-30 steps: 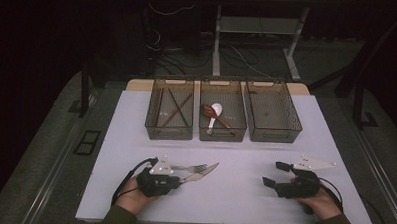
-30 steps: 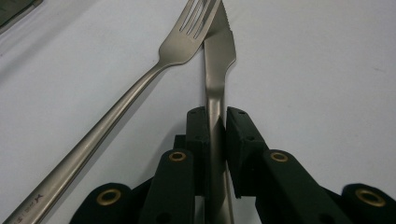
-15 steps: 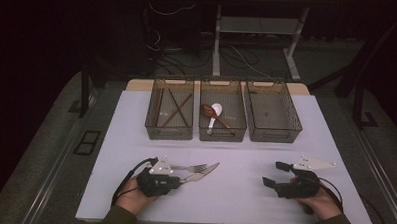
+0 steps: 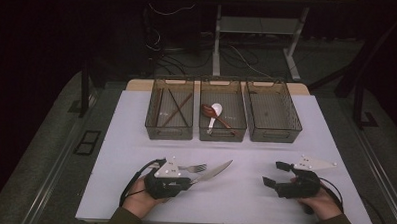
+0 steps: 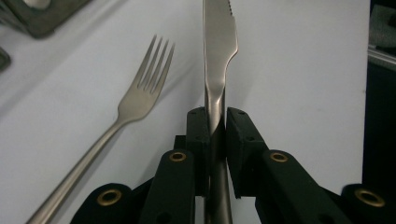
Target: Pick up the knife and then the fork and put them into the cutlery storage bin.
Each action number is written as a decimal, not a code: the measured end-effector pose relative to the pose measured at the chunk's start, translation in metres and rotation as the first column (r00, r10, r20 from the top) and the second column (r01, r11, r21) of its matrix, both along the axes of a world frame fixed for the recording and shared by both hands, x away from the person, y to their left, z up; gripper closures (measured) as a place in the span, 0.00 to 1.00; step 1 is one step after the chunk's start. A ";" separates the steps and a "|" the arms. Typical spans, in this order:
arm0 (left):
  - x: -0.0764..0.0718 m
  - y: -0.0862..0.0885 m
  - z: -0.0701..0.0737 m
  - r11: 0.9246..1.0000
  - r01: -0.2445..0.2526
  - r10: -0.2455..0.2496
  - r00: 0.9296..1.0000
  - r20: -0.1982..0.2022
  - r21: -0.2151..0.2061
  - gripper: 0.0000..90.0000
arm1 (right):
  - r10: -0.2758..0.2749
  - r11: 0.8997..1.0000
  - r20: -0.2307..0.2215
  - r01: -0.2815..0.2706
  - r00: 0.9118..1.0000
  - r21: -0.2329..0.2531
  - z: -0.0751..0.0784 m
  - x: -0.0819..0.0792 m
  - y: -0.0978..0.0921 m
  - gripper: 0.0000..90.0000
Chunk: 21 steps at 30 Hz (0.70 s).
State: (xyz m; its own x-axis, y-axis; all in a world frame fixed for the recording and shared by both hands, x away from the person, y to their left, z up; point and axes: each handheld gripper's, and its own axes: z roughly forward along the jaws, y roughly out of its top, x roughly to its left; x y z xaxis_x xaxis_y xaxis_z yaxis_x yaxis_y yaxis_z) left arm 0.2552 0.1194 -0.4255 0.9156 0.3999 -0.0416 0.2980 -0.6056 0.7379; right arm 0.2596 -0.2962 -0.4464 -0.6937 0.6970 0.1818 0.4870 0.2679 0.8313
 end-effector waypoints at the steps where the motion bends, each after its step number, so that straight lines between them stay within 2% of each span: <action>1: 0.000 -0.001 0.002 1.000 0.000 0.000 1.000 0.004 -0.011 0.88 | 0.000 1.000 0.001 0.000 1.000 -0.001 0.000 0.000 0.000 0.20; 10: 0.009 -0.014 0.019 0.997 0.007 -0.004 0.999 0.038 -0.081 0.88 | 0.004 1.000 0.009 -0.004 1.000 -0.013 0.003 0.000 0.004 0.20; 16: 0.016 -0.020 0.031 0.990 0.007 0.001 0.998 0.057 -0.140 0.89 | -0.004 1.000 0.003 0.004 1.000 0.001 0.008 0.002 0.008 0.18; 19: 0.019 -0.025 0.036 0.988 0.001 0.010 0.997 0.073 -0.152 0.89 | -0.011 1.000 0.019 0.011 1.000 0.004 0.012 0.002 0.010 0.18; 21: 0.022 -0.028 0.038 0.987 -0.011 0.023 0.997 0.078 -0.160 0.89 | -0.019 1.000 0.014 0.019 1.000 0.000 0.015 0.004 0.012 0.18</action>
State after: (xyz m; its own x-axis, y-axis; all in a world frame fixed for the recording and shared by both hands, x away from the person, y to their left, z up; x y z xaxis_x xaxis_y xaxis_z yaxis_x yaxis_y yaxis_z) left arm 0.2772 0.0915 -0.3870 0.9117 0.4095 -0.0330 0.2434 -0.4737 0.8464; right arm 0.2632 -0.2841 -0.4318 -0.6831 0.7098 0.1720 0.4801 0.2589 0.8382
